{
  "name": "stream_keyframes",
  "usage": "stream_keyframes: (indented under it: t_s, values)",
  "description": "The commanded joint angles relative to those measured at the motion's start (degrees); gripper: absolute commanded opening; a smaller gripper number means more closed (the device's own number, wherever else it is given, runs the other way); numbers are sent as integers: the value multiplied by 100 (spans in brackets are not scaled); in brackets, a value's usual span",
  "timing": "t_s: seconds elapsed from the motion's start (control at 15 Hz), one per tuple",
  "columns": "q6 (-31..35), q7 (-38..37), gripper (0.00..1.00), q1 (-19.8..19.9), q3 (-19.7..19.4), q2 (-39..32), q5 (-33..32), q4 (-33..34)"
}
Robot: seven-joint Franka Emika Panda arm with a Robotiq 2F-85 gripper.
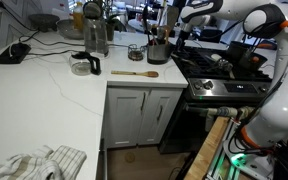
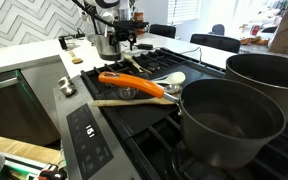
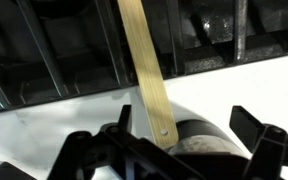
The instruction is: Put the wooden cooking stick on top of the utensils box
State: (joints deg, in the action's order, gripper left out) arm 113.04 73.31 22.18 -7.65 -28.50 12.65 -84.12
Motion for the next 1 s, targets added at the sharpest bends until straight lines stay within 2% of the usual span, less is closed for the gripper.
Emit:
stream_keyframes:
  t_s: [0.0,0.33,0.4,0.47,0.6,0.93]
  values:
    - [320,538,100,127,193,-119,8,-82]
    - [491,1144,100,226,317,-261,104,-36]
    - [470,1233,97,258,340,-276,159,-18]
    - [475,1311,74,277,349,-279,192,-16]
    - [422,1439,71,302,359,-275,236,-22]
    - [478,1631,31,317,352,-242,270,-48]
